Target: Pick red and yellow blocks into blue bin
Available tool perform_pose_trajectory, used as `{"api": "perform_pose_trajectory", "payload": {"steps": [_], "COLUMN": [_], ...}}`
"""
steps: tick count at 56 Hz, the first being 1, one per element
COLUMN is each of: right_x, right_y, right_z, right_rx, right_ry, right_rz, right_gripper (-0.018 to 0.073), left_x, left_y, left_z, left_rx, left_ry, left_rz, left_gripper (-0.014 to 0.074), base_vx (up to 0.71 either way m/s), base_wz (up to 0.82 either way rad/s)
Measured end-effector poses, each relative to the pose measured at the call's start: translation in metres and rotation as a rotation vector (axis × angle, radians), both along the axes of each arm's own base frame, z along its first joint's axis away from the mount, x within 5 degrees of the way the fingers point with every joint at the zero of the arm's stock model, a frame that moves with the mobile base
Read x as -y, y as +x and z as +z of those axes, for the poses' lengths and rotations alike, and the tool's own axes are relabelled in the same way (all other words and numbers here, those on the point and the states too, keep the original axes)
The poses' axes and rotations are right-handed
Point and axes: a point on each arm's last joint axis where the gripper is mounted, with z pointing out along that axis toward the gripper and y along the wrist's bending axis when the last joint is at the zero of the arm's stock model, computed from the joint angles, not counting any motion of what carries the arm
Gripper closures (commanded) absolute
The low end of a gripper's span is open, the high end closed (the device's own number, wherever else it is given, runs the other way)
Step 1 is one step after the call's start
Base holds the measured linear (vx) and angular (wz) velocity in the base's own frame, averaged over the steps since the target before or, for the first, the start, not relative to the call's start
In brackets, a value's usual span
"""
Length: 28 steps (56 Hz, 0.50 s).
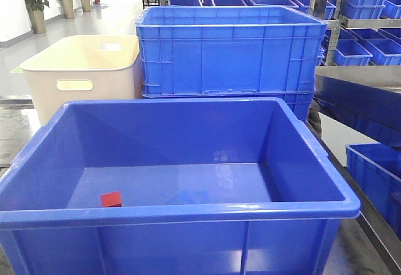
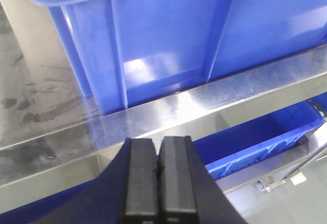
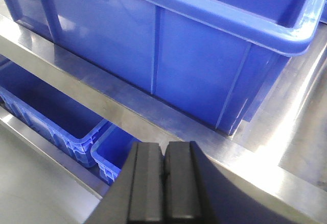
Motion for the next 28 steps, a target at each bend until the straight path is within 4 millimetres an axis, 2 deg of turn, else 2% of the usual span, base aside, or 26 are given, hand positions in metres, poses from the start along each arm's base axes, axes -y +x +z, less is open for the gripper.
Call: {"api": "perform_pose_trajectory", "payload": {"steps": [9,15,28], "right_x": [0.000,0.000,0.000], "right_y": [0.000,0.000,0.000], "right_z": [0.000,0.000,0.000], "right_rx": [0.000,-0.002,-0.002], "right_ry": [0.000,0.000,0.000], "right_rz": [0.000,0.001,0.001], "right_gripper": [0.0569,0.0570,0.0570], "left_x": [-0.009,-0.019,-0.028], "left_y": [-0.012,-0.022,-0.030], "left_z": [-0.001,-0.013,-0.067], "left_rx": [0.110,0.244,0.433], "left_ry": [0.034,0.058,0.052], "left_rz": [0.038,0.128,0.265], "left_gripper": [0.0602,0.0601,0.0600], "base_vx": [0.00,0.00,0.00], "base_wz": [0.00,0.00,0.00]}}
